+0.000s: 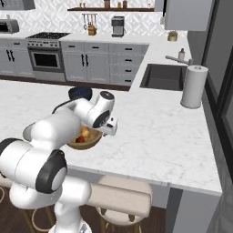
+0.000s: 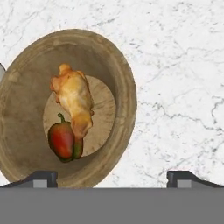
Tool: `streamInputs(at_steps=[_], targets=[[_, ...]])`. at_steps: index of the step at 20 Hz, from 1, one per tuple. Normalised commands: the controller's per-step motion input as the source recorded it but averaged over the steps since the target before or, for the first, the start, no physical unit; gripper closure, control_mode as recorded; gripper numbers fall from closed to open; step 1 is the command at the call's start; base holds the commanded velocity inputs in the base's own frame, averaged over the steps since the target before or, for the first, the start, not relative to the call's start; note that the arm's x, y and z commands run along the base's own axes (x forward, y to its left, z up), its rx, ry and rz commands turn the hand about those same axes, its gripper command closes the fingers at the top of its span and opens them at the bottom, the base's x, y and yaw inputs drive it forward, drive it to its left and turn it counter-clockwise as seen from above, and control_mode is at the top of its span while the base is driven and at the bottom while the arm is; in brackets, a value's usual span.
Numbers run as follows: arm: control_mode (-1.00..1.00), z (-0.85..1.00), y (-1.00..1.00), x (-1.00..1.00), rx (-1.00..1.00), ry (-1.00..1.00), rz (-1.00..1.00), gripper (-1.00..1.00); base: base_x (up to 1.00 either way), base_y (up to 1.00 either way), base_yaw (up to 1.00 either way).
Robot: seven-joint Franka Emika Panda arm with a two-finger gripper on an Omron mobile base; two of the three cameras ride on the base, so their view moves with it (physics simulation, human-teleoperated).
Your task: Pick the chicken drumstick and bell pepper from their plates and place them in the bowl. Then put the bowl in the fridge.
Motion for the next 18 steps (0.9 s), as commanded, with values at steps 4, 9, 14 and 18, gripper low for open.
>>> streamInputs(at_steps=[4, 9, 14, 18], targets=[[-1.0, -0.22, 0.14, 0.17, -0.04, 0.05, -0.01, -1.0, 0.0, 0.0, 0.0], [-1.0, -0.33, 0.0, 0.0, 0.0, 0.0, 0.0, -1.0, 0.0, 0.0, 0.0], [-1.0, -0.34, 0.0, 0.0, 0.0, 0.0, 0.0, -1.0, 0.0, 0.0, 0.0], [-1.0, -0.33, 0.0, 0.0, 0.0, 0.0, 0.0, -1.0, 0.0, 0.0, 0.0]])
